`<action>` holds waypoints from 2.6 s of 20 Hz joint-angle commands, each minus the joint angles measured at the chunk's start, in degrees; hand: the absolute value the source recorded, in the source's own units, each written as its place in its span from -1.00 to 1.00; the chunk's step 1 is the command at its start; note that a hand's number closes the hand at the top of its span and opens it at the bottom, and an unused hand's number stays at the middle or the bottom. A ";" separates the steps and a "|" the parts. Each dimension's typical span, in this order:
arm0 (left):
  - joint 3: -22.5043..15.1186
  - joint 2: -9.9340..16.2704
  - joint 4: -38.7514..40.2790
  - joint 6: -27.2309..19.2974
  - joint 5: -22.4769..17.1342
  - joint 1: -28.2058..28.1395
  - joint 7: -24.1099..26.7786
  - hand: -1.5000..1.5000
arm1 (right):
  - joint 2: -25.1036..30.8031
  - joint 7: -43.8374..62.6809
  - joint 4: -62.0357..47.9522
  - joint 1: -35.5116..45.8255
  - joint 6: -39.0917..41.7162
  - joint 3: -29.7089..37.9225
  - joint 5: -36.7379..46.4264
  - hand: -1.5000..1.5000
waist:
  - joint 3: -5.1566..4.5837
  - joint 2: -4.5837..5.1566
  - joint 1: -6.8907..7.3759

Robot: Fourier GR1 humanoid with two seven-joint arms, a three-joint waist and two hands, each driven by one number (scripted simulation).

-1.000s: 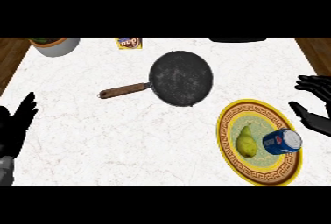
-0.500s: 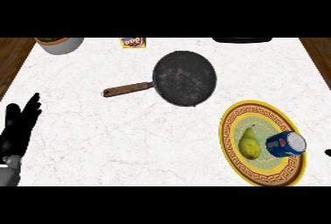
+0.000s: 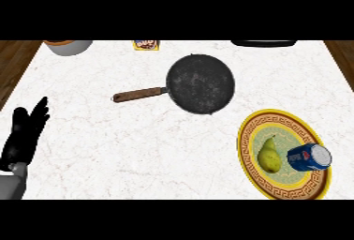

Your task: Pick the can from the plate and place it in the pan

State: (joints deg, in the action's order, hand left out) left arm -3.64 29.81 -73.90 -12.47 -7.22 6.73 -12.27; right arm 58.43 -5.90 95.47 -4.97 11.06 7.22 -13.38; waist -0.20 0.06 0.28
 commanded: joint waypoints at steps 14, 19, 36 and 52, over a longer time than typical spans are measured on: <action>2.93 -1.16 3.01 2.45 1.31 -0.98 4.31 0.00 | 1.10 33.01 12.85 10.53 9.73 -21.84 19.26 -1.00 | 0.14 0.04 0.29; 4.18 -2.35 0.29 2.83 2.93 -1.80 1.43 0.00 | -4.88 32.05 11.07 8.99 12.15 -20.50 25.43 -1.00 | 0.19 -0.10 -0.20; 8.10 -4.80 -4.19 6.01 7.73 -1.37 -3.16 0.00 | -16.28 28.57 6.96 8.18 20.83 -16.70 41.64 -1.00 | 0.20 -0.13 -0.33; 10.53 -8.54 -6.22 8.47 10.89 -2.80 -2.63 0.00 | -25.51 20.20 -5.50 10.15 20.92 -15.48 56.34 -1.00 | 0.21 -0.12 -0.07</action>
State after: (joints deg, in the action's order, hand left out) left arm 6.64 21.51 -74.53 -5.28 3.71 7.09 -13.20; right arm 35.06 13.67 90.48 5.17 31.10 -8.05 40.11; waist 0.00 -0.01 0.03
